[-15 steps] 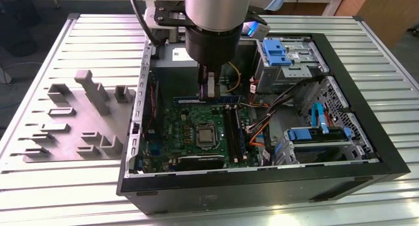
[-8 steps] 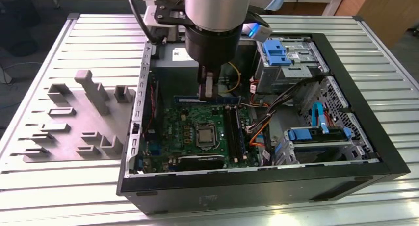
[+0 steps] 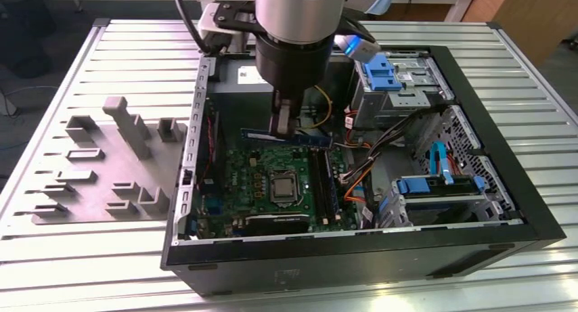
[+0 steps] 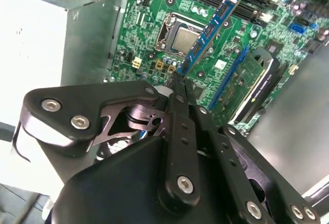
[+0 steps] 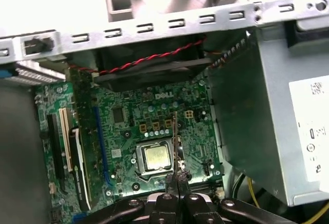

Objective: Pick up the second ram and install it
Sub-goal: 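Insert the second ram into the second slot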

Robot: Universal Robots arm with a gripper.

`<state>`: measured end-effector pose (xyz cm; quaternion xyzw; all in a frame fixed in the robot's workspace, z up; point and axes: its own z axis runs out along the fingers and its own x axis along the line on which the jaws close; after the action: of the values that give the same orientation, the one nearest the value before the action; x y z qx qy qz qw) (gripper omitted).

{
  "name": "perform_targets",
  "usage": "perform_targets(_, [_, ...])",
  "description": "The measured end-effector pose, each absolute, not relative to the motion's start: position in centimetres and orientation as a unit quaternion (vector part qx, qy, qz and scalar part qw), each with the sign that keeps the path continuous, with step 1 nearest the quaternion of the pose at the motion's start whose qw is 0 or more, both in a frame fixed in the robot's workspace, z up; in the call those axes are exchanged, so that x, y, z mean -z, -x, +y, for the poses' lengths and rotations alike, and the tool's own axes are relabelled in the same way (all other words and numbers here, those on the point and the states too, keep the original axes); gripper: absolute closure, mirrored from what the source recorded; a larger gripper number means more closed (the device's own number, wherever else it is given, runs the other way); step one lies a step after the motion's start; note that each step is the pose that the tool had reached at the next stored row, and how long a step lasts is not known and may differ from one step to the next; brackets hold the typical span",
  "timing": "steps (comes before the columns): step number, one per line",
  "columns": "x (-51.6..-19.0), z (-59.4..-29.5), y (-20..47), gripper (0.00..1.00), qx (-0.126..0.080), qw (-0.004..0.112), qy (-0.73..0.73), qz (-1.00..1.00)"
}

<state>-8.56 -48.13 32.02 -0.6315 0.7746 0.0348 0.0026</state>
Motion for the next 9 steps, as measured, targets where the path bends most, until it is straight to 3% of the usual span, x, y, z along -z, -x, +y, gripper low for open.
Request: perform_targets(9, [-32.01,-48.14,8.56,0.89,-0.035,0.005,0.586,0.809])
